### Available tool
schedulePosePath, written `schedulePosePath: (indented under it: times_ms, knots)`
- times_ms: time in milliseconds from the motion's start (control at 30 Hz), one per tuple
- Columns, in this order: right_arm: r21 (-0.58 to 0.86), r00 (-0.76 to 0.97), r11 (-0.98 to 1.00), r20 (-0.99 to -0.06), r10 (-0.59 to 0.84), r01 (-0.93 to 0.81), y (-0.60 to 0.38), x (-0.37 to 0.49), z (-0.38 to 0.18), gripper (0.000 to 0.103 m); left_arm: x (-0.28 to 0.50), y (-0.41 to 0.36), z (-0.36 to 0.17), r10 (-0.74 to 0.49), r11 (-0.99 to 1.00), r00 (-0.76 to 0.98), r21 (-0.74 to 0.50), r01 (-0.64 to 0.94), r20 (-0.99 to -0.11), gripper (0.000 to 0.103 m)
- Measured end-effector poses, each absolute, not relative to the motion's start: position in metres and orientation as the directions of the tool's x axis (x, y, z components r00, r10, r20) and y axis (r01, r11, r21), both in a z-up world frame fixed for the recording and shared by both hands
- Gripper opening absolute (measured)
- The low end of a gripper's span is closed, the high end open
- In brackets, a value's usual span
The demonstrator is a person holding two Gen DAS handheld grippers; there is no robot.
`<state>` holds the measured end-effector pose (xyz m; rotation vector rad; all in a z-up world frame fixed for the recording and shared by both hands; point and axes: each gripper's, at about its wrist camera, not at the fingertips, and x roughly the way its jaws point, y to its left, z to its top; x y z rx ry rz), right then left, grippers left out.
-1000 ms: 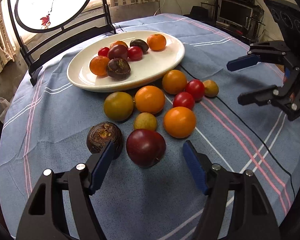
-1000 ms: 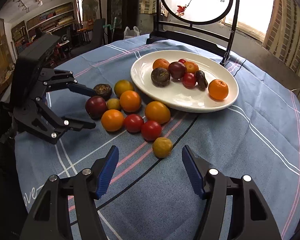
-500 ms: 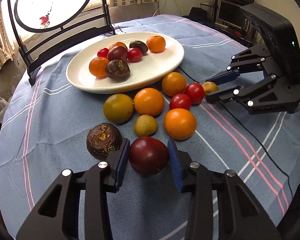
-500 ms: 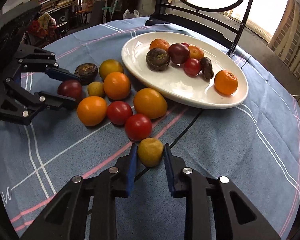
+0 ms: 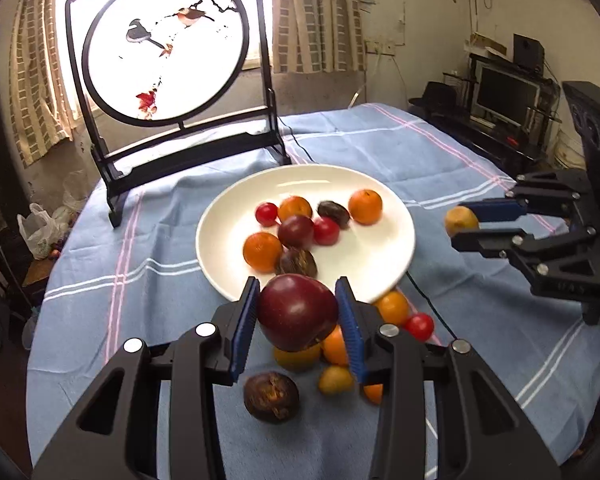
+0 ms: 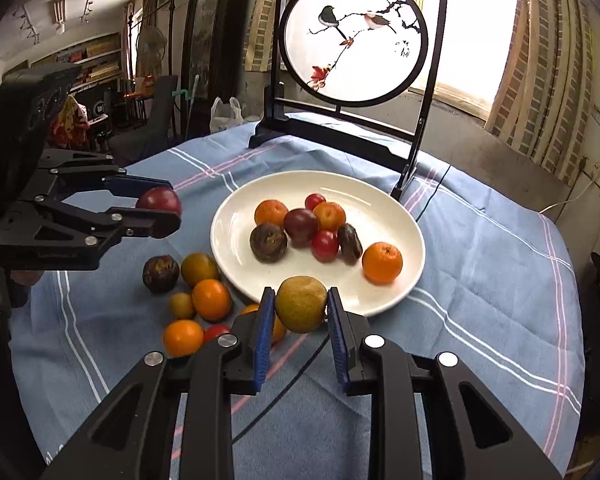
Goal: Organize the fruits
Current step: 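Grasp a dark red plum with the left tool while the right tool grasps a yellow tomato, then lower the plum and yellow tomato onto the plate and open both tools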
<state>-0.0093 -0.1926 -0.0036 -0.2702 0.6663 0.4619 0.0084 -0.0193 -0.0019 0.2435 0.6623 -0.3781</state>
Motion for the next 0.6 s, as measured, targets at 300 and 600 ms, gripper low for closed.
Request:
schedulePosePath:
  times_ms: [300,600]
  knots:
    - [-0.029,0.696,0.887,-0.633,0.34,-0.46,-0.186,0.029,-0.003,0.026,0.063,-0.032,0.003,-0.178,0.937,0.757,0.127,0.327,-0.629,0.038]
    - [0.123,0.721,0.935,-0.606,0.336,-0.332,-0.194,0.074,-0.006,0.026,0.102,-0.03,-0.014,-0.112,0.968,0.745,0.098,0.233,-0.658,0.038]
